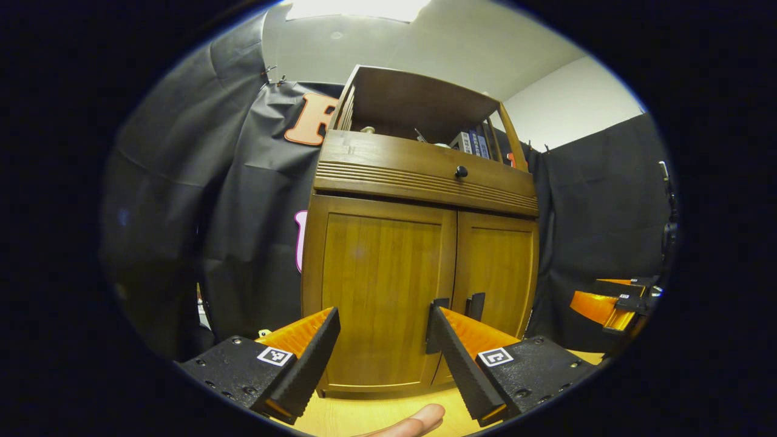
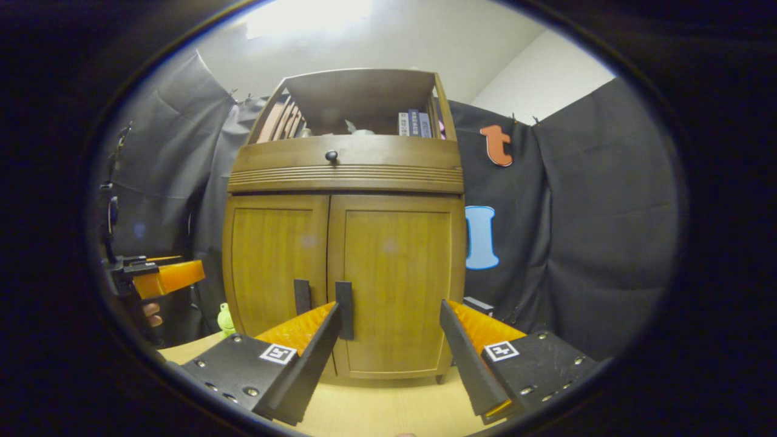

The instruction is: Open the right door of the double-door shoe cabinet with the right hand, and open the left door with the left hand.

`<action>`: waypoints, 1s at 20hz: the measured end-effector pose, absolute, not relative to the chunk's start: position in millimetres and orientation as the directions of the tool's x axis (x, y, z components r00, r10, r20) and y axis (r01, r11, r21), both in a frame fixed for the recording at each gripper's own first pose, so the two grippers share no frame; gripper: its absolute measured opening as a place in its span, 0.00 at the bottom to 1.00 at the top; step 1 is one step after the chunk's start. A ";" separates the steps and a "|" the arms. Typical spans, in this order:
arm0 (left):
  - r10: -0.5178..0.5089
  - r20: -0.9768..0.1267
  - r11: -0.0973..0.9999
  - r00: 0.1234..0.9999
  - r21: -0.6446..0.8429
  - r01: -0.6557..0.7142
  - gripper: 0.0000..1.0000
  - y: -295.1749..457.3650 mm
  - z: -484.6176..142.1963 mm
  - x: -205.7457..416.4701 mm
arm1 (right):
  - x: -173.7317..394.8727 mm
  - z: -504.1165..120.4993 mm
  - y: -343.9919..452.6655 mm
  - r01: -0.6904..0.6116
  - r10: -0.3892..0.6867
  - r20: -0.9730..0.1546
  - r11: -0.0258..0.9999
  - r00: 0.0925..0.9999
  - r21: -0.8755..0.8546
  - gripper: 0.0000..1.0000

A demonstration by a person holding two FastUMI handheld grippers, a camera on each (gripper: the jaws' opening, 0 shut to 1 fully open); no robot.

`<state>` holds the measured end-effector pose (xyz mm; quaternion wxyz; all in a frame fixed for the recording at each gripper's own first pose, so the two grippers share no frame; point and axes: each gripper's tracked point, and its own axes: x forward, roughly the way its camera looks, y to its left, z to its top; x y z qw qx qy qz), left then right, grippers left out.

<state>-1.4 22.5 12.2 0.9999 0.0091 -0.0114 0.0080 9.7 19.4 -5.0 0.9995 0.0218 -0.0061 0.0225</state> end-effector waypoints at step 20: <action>0.053 0.068 0.998 0.996 0.026 -0.055 0.91 52.9 28.2 -1.3 | 128.9 -34.2 106.3 -0.104 0.106 -0.095 0.994 0.990 0.024 0.95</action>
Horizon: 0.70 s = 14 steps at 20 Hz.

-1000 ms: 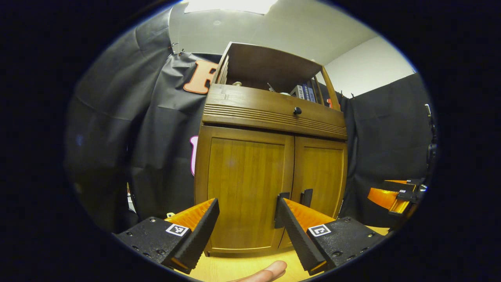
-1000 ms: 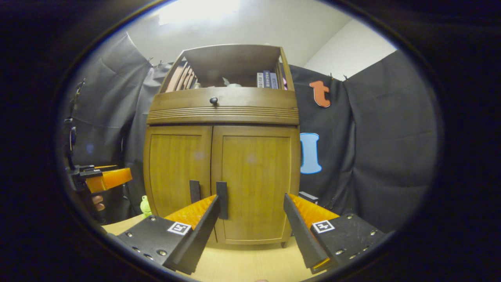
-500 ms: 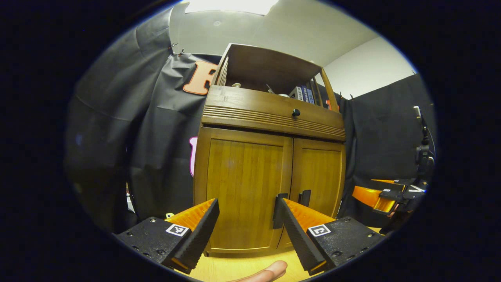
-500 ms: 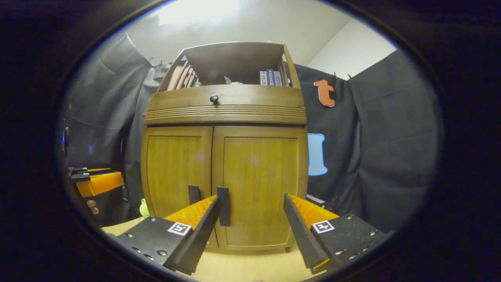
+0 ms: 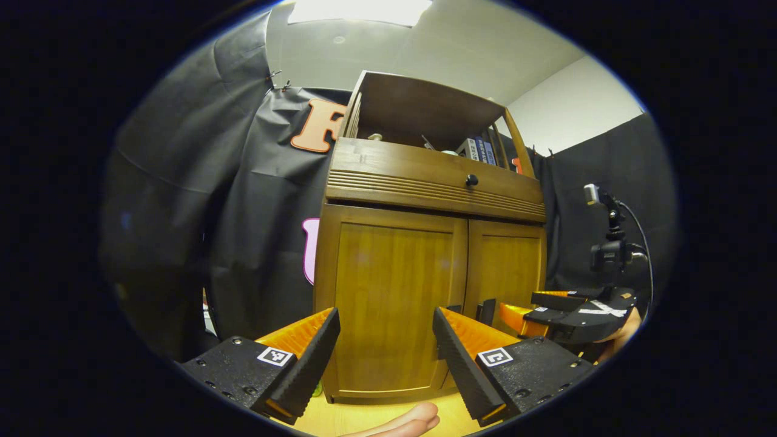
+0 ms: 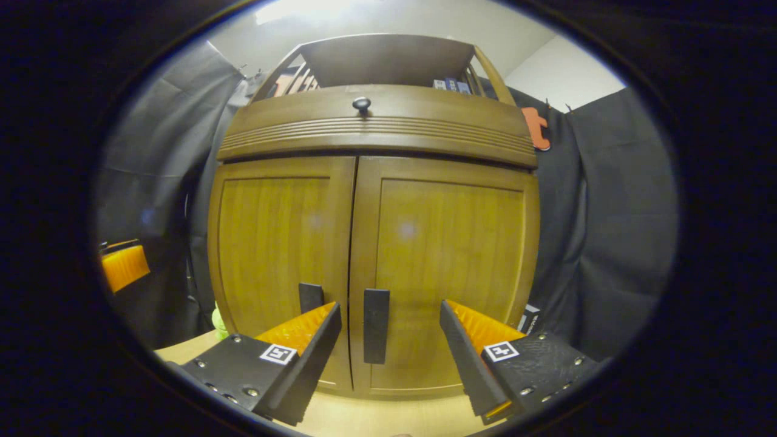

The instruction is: Open the right door of the double-door shoe cabinet with the right hand, and open the left door with the left hand.

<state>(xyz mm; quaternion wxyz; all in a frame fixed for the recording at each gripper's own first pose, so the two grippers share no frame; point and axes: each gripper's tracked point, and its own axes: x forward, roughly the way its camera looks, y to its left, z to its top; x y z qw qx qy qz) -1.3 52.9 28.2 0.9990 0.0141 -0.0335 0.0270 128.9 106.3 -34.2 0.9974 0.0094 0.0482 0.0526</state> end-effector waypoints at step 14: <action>0.081 0.030 0.997 0.996 -0.006 -0.080 0.91 77.6 20.6 15.5 | 196.6 -80.4 132.7 -0.162 0.169 -0.158 0.985 0.973 0.058 0.24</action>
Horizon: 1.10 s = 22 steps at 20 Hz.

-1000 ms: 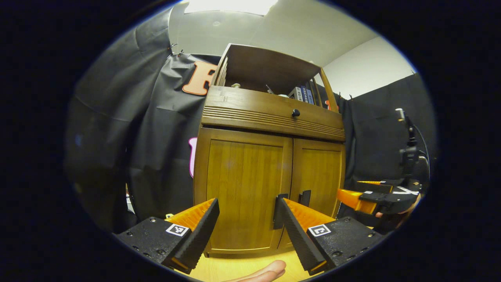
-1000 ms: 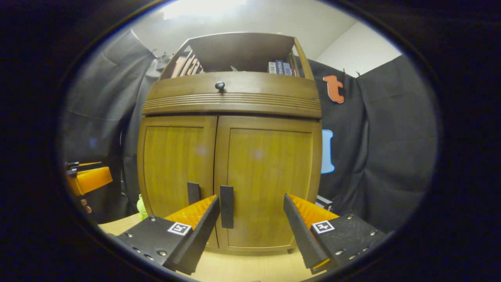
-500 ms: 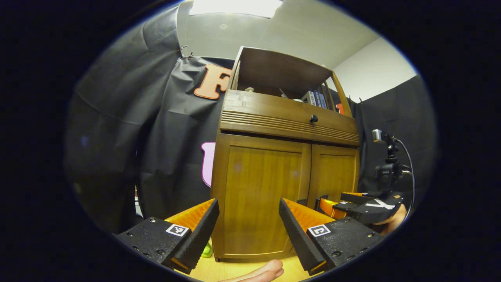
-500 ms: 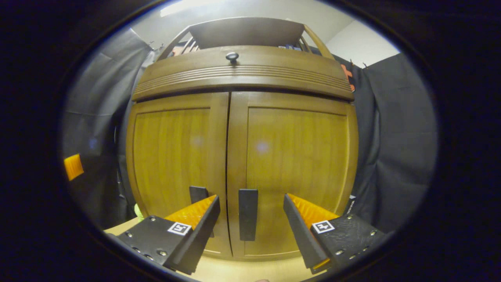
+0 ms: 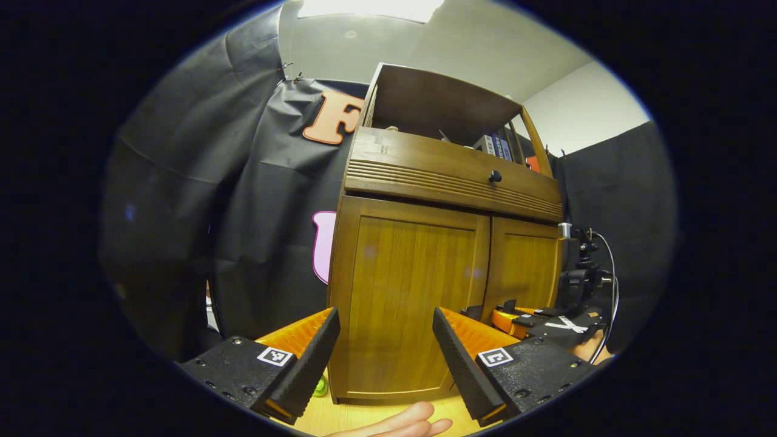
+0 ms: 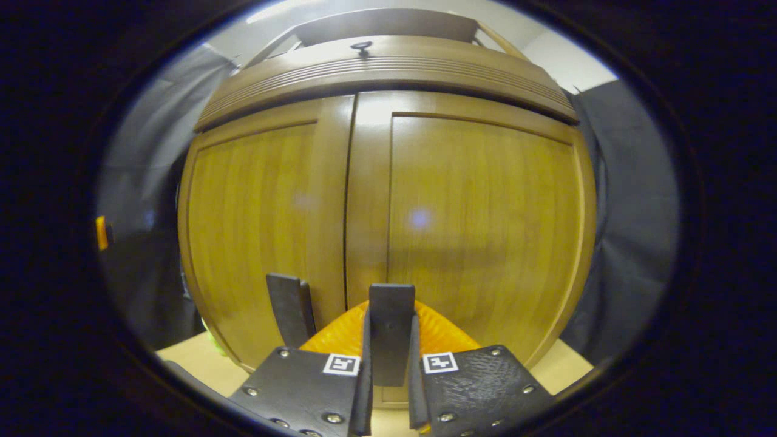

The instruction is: Open the right door of the double-door shoe cabinet with the right hand, and open the left door with the left hand.

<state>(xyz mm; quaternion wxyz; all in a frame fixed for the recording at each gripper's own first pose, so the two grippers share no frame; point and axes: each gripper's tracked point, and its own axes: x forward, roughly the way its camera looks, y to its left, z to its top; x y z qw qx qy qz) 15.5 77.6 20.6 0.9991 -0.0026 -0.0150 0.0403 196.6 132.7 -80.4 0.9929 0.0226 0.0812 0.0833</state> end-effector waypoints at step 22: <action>0.021 -0.019 0.999 1.000 0.038 -0.020 0.95 41.1 2.0 17.5 | 180.6 -55.3 124.8 -0.296 0.323 -0.171 0.941 0.931 0.165 0.23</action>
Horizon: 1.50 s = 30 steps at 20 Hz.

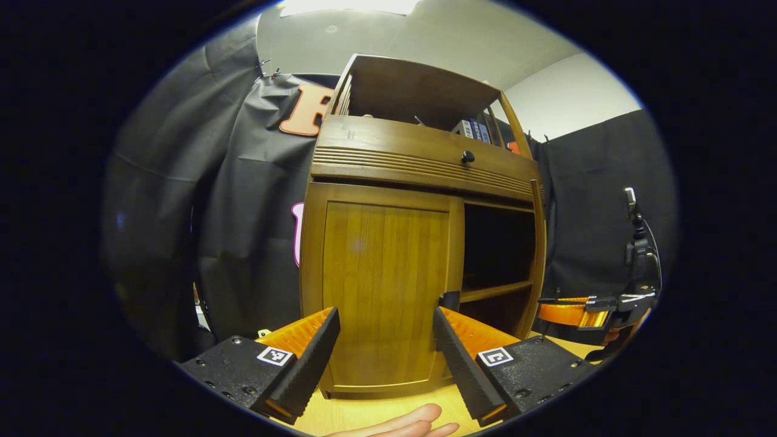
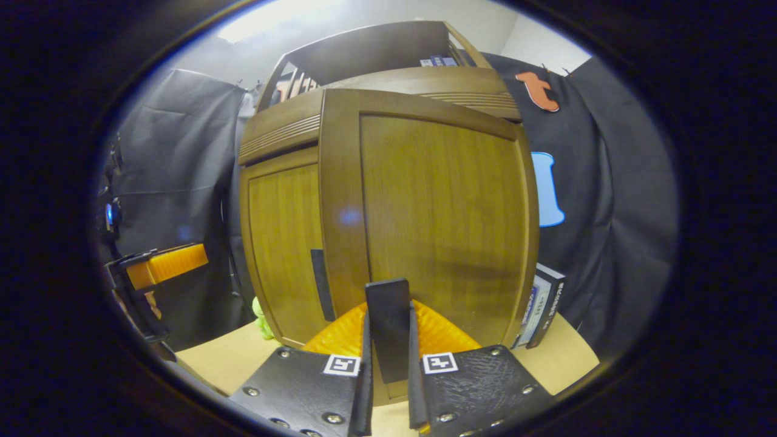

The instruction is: Open the right door of the double-door shoe cabinet with the right hand, and open the left door with the left hand.

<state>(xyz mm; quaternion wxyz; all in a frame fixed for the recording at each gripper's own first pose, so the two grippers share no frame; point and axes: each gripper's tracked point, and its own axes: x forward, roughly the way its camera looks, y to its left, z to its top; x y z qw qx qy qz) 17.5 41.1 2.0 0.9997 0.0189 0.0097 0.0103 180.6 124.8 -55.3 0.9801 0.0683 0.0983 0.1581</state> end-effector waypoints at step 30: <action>-0.002 -0.011 0.999 1.000 0.048 0.002 0.91 29.7 7.5 8.1 | 155.2 -58.3 73.4 -0.133 0.157 -0.203 0.983 0.967 0.128 0.22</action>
